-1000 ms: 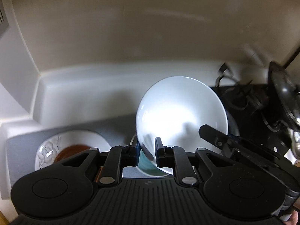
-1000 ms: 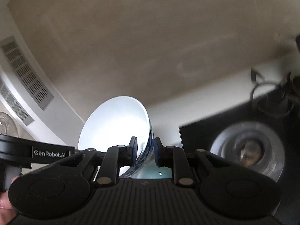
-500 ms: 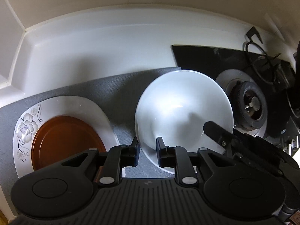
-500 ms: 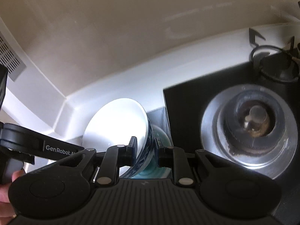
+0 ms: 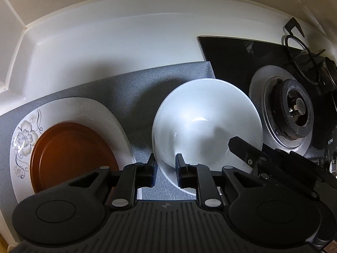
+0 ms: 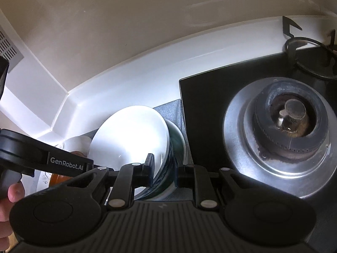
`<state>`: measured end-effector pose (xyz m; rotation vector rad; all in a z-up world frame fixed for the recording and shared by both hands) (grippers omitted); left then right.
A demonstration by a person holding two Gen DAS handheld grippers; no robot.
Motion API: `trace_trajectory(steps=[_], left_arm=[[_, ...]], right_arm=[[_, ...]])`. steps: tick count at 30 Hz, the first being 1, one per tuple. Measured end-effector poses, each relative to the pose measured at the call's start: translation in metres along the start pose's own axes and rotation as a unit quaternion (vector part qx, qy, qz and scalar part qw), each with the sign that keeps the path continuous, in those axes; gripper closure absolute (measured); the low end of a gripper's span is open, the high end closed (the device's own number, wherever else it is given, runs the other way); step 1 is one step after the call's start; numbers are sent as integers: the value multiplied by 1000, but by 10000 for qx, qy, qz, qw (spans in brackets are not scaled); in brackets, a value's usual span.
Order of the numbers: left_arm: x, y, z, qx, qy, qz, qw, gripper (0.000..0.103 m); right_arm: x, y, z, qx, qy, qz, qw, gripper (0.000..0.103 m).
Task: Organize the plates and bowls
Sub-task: 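Lower the white bowl into the blue-green bowl with both grippers, then grip the rims of the nested bowls with both grippers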
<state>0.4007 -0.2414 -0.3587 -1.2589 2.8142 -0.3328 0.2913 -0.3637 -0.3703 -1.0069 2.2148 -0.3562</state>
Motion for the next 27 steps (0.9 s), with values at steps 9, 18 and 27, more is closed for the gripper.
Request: trace_trajectory(steps=[9,18,27], left_arm=[[4,0,1,249,-248,218,9991,83],[0,1,1,162,12,140,9998,83],[-2,2,-2,167,131,131,9997,84]], right_arm=[[-18,6,4,125,546,-1008,9933,85],[-5,-2,-4,-68,176,-443,9988,82],[-5,-4,-11,-307,32,-451,9985,74]])
Point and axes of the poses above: each gripper's, at about its wrist camera, not at the fingertips, and z roughly the way its jaws point, x to its right, y to its underside, the point moved 7 cm from there along z, roughly the way its jaws point, and after that the axes turned 7 degrees about z, right-handed, at the moved point
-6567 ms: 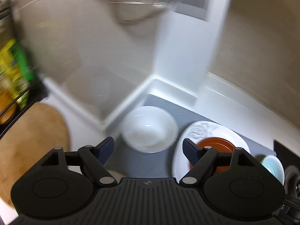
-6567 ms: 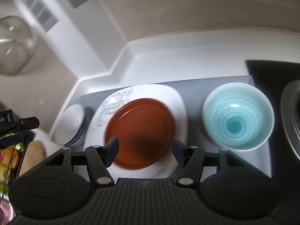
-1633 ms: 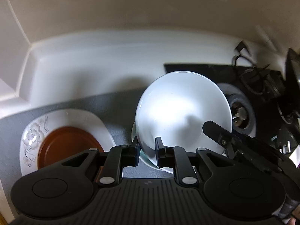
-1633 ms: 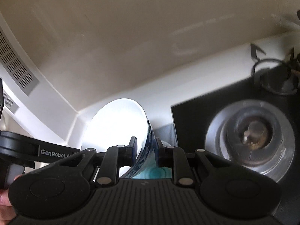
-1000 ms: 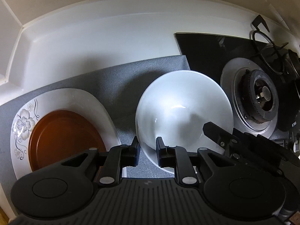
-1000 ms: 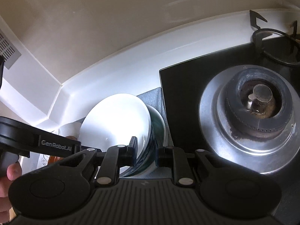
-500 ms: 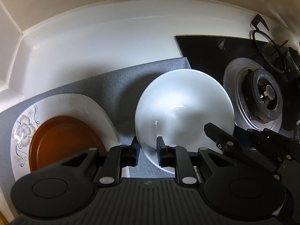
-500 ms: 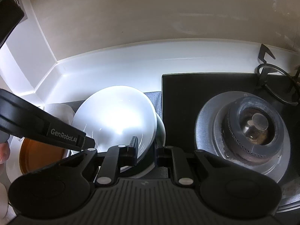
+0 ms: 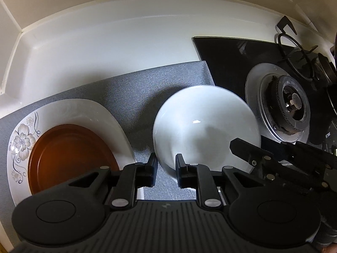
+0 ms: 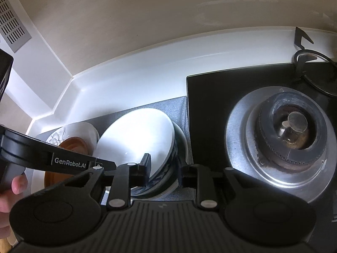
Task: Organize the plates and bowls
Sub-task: 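Grip the rims of the nested bowls with both grippers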
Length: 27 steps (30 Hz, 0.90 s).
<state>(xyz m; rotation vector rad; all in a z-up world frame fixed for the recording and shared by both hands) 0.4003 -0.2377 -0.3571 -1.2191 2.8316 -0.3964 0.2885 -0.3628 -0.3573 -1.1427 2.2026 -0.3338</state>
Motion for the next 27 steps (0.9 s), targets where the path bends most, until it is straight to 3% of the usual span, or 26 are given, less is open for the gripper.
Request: trace_trajectory(steps=[6,10,14,15,16,18,22,27], left_arm=[[-3,1,-1,-20,91,-91,9999,83],[-10,5,-1,-75,352,-326,9988,83],[-14,7,-2,15,501,-377,9980,83],[-14,7,-3,35,536,-390,9978,83],[-15,7,-4,64,576,-396,9975,83],[-18,6,-7,134,692,-371,9968,83],[-21,1,-15,332,797,-278,9959,83],[-22,-6,-10,241,683,-320,9969,83]], right_arm=[[0,0,-5,-82,127,16,9999,73],[6,5,-13,-12,264,176,9995,49],[17,11,-18,52,103,555,9984,38],[20,11,-19,102,13,708,9974,29],[24,12,-20,165,-82,899,9958,13],[32,12,-22,320,-287,1272,9909,0],[39,17,-17,230,-555,1625,9849,0],[36,21,-12,222,-924,1917,9768,0]])
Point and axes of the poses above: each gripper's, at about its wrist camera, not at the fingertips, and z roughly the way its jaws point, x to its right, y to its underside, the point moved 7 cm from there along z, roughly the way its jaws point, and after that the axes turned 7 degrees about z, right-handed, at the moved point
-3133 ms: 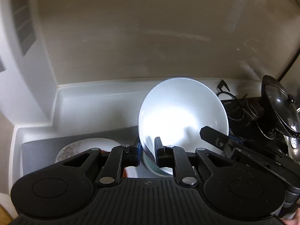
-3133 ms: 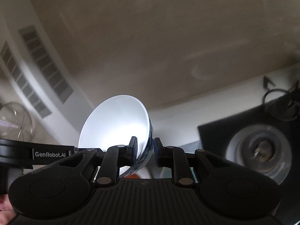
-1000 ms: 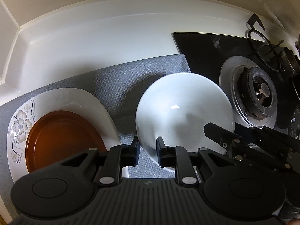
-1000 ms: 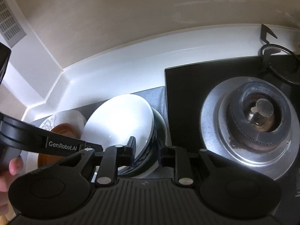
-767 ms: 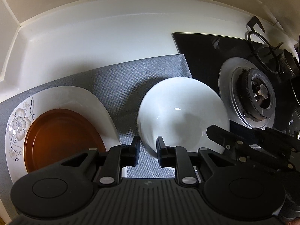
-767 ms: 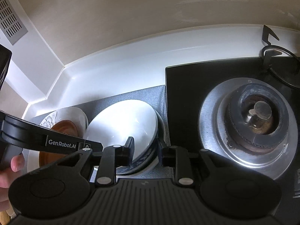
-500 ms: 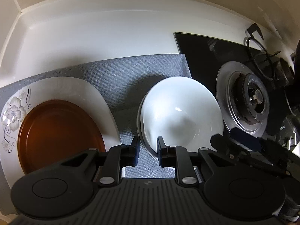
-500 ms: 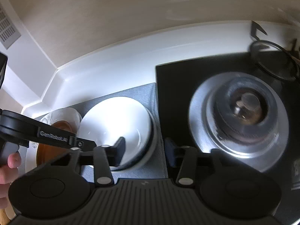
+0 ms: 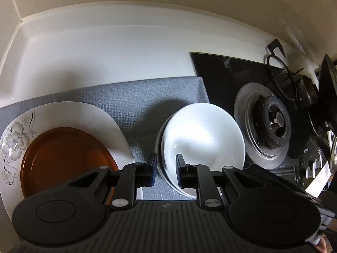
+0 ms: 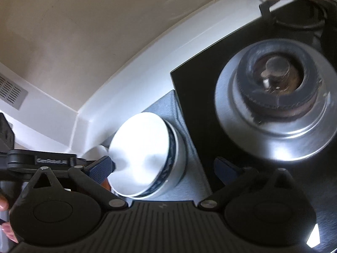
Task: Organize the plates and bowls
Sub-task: 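Grip the rims of the nested bowls with both grippers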
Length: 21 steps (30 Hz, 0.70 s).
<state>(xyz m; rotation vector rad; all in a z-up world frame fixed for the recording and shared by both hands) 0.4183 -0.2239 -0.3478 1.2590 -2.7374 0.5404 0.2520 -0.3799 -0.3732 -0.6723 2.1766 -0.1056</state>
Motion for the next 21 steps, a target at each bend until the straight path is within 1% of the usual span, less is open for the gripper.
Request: trace_trajectory(steps=[3,5,6,8,9,10,12,15,18,21], left_arm=[[4,-1,10,-111,-168,200,9996,83],[5,1,17,-232,-224,193,9993,83],[5,2,20,-286,-245,192,9991,83],[5,4,23,-333,-300,219,9988,83],[6,5,23,-328,-338,244,9986,83],[6,6,23,-332,-354,273,9984,83],[8,9,22,-346,-358,342,9982,82],[10,20,21,-394,-294,396,9980,81],[13,27,19,-296,-283,492,9980,80],[12,25,23,-332,-313,344,9984,80]], right_arm=[[1,2,5,-48,-99,162,9998,0],[2,4,11,-126,-87,260,9995,1],[2,5,13,-139,-89,280,9995,4],[2,8,18,-264,-76,250,9993,25],[2,10,22,-365,-34,241,9990,43],[3,12,24,-388,94,183,9990,52],[2,14,23,-359,227,24,9991,57],[2,16,20,-390,285,-66,9988,58],[3,19,15,-433,294,-174,9985,58],[9,17,16,-403,187,-42,9990,56]])
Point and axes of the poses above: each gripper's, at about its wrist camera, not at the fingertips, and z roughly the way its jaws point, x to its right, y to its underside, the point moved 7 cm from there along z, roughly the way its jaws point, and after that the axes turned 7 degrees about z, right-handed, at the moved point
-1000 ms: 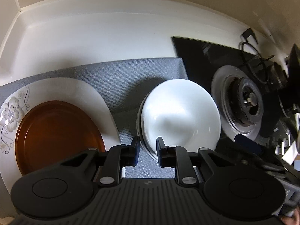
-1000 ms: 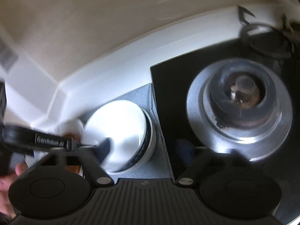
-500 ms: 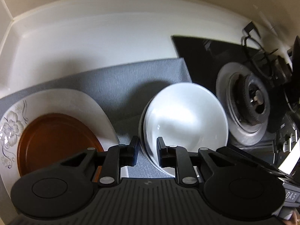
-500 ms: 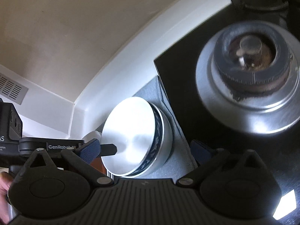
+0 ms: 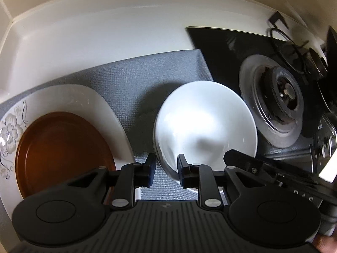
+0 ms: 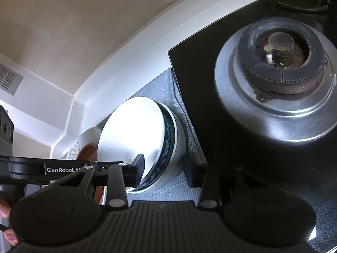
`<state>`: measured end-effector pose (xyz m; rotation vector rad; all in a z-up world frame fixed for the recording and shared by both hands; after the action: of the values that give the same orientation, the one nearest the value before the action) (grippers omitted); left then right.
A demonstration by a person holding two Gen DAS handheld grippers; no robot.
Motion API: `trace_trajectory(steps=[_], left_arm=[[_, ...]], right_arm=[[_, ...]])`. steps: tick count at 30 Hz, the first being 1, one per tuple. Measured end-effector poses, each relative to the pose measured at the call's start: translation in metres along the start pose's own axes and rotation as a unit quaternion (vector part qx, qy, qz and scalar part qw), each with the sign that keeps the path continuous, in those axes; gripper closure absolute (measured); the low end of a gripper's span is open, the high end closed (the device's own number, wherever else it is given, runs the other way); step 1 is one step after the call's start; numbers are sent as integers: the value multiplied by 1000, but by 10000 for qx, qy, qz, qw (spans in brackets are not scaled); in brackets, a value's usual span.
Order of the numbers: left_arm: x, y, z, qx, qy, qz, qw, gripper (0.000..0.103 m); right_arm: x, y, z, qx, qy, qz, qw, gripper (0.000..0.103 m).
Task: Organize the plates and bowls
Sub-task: 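Grip the rims of the nested bowls with both grippers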
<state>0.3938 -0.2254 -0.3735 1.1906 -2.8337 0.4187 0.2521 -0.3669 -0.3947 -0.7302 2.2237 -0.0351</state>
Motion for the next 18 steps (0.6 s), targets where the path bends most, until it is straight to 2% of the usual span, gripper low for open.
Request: trace_trajectory(steps=[8,12,18], left_arm=[[-1,-9,16,-23,-131,-103,9999,79],[2,-9,15,-7,-184,37,9998,78],[1,-8,14,37,-207,21,9998,78]], right_arm=[[3,-5,15,161,66,68,9998,53],[4,-4,18,198,118,2,9997,58],[4,1,17,288,143,-80,9994,58]])
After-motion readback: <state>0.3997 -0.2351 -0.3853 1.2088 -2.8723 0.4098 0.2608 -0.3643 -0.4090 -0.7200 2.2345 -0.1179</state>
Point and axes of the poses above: each gripper's, at about its wrist camera, not at the fingertips, and z roughly the way its jaws point, x to its right, y to its underside, the point moved 7 cm from there along z, roughly the way its jaws point, and after that the axes turned 7 degrees about z, right-handed, at the moved point
